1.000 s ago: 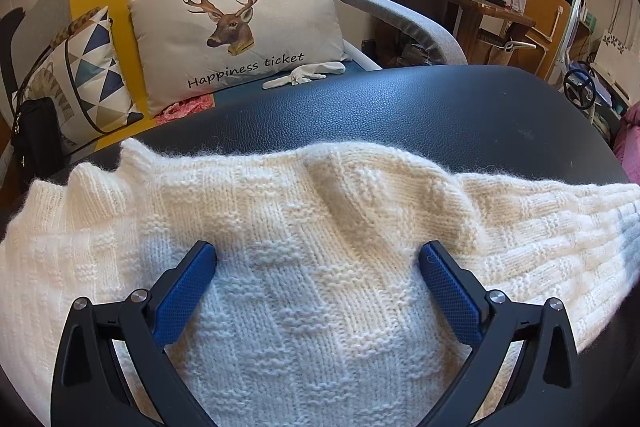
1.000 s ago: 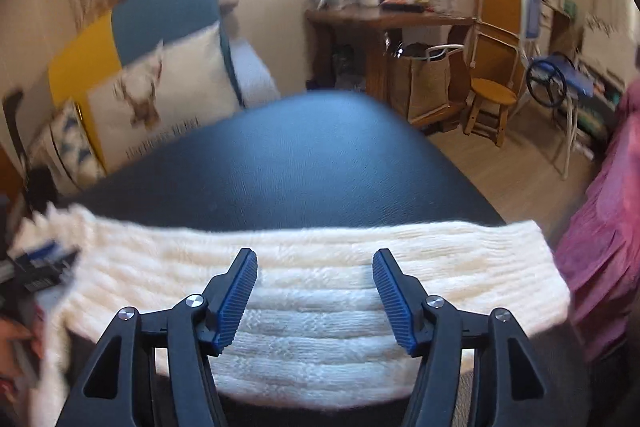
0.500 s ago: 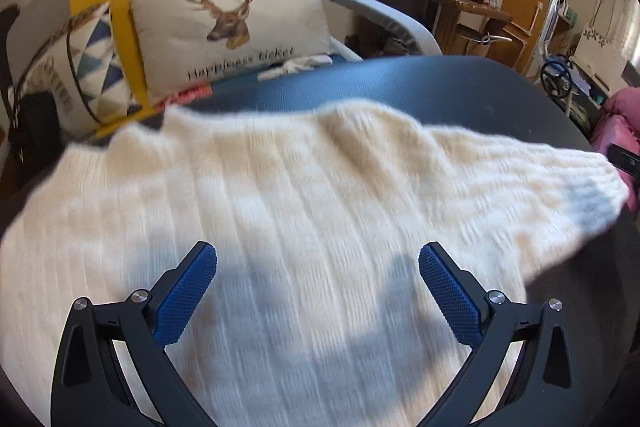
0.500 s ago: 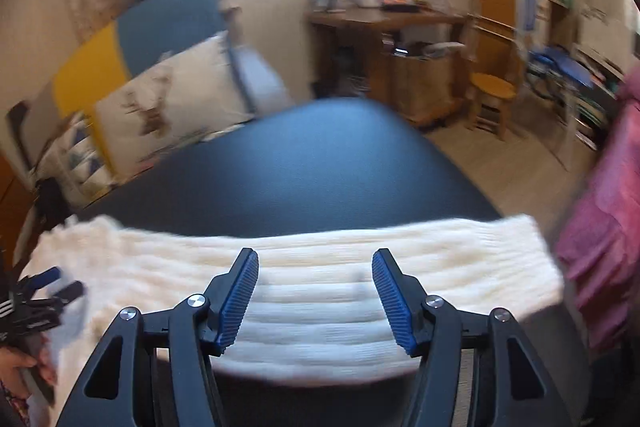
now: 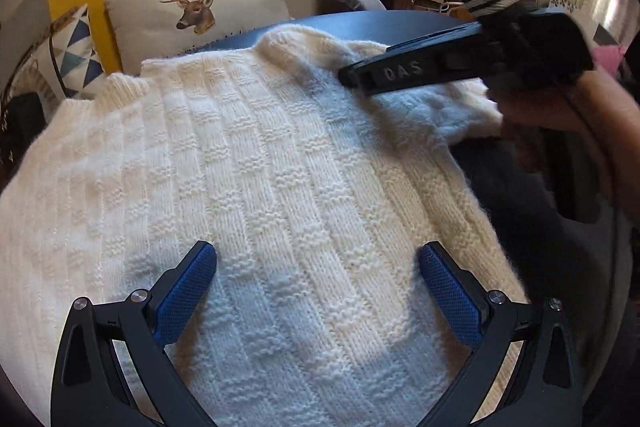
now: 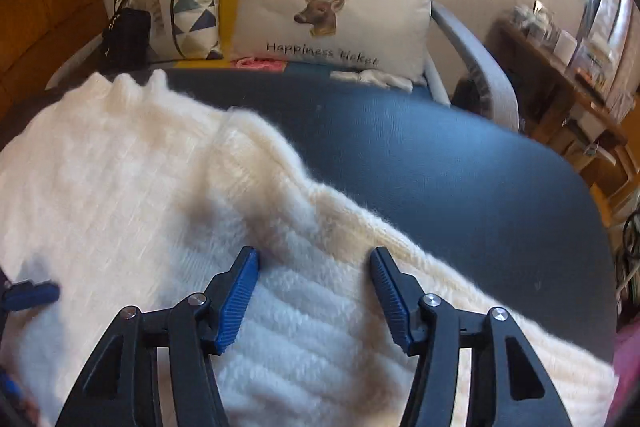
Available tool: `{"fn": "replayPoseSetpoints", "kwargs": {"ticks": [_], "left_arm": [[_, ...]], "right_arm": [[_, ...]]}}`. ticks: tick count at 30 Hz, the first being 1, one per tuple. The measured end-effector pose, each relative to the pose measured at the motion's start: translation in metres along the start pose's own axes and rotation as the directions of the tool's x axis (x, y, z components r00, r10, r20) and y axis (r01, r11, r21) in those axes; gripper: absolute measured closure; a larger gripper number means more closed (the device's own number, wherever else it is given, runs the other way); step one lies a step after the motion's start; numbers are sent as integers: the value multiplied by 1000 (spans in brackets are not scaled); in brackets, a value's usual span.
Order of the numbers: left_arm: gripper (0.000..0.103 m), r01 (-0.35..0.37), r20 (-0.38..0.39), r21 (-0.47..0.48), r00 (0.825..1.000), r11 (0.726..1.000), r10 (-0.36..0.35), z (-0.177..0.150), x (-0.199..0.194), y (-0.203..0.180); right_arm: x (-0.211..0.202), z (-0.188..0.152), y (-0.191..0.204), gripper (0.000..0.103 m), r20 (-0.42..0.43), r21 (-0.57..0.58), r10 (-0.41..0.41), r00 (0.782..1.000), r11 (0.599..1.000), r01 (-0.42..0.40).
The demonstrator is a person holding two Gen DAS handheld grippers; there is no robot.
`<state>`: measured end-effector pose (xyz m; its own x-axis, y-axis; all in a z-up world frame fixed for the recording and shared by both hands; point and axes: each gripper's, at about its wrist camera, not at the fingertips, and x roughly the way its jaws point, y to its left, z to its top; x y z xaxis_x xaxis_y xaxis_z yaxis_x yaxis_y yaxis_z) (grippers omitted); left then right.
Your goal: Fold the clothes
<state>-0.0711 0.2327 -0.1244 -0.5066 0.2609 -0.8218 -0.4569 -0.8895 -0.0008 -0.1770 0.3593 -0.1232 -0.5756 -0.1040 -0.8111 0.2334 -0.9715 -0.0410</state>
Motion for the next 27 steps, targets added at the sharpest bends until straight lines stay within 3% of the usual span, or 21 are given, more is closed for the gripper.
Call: {"fn": "replayPoseSetpoints", "kwargs": {"ticks": [3, 14, 23, 25, 27], "left_arm": [[0, 6, 4, -5, 1000, 1000, -6, 1, 1, 1], [0, 14, 11, -16, 1000, 1000, -14, 3, 2, -2], [0, 15, 24, -22, 1000, 1000, -15, 1, 6, -7], [0, 17, 26, -24, 1000, 1000, -16, 2, 8, -7], [0, 17, 27, -25, 999, 1000, -16, 0, 8, -8]], "right_arm": [[7, 7, -10, 42, 18, 70, 1, 1000, 998, -3], [1, 44, 16, 44, 23, 46, 163, 986, 985, -164], [31, 49, 7, 40, 14, 63, 12, 1000, 998, -13], [31, 50, 2, 38, 25, 76, 27, 999, 997, -28], [27, 51, -10, 38, 39, 123, 90, 995, 988, -94]]}}
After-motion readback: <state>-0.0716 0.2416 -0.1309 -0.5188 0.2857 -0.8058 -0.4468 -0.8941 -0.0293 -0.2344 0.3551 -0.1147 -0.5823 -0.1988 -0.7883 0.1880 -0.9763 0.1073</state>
